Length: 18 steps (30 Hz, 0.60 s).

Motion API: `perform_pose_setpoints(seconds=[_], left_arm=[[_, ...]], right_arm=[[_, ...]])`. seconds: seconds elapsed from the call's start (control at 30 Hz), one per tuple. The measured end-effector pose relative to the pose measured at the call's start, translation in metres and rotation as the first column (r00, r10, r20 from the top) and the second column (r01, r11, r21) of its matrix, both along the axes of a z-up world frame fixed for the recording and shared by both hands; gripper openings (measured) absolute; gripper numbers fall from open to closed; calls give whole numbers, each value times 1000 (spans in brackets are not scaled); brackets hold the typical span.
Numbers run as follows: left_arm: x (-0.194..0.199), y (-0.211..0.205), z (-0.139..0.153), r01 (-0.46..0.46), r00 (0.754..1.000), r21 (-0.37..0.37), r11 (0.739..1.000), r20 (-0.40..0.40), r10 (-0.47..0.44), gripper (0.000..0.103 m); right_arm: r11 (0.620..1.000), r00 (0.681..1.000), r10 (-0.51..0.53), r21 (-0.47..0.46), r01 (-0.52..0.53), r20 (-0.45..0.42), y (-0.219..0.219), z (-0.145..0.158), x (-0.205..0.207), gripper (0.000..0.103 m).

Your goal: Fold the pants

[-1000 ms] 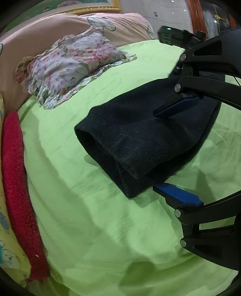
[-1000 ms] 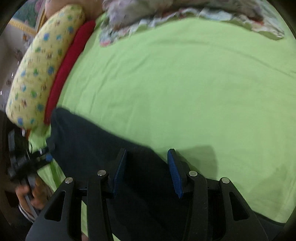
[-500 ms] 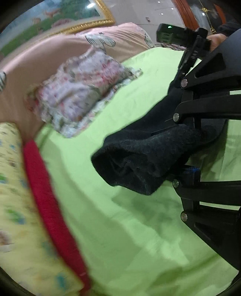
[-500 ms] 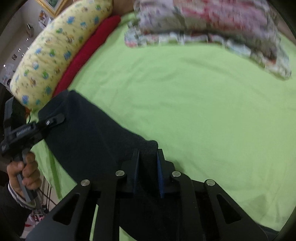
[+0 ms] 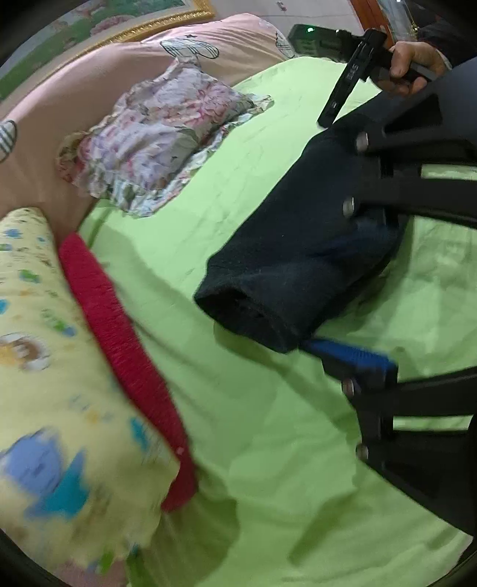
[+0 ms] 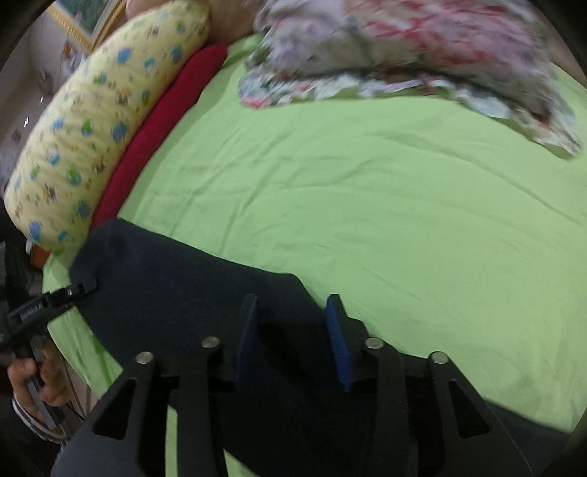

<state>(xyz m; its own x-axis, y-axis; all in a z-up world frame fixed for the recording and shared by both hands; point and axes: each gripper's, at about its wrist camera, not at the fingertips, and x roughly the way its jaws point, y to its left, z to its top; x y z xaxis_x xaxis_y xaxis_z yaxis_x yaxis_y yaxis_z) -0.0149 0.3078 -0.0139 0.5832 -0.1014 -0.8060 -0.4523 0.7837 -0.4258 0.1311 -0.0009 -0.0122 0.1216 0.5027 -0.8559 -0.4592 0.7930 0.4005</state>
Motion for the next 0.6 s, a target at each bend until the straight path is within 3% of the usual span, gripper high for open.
perform_pose_setpoints(seconds=[0.1, 0.3, 0.6], left_arm=[[-9, -4, 19, 27, 996, -45, 999, 82, -24, 61], [21, -50, 43, 186, 977, -3, 983, 107, -184, 65], [81, -151, 44, 424, 902, 1, 906, 93, -422, 65]], right_arm=[[997, 998, -65, 48, 65, 1, -33, 16, -9, 52], [978, 983, -181, 102, 181, -5, -97, 39, -38, 52], [924, 931, -363, 112, 365, -37, -176, 40, -77, 52]])
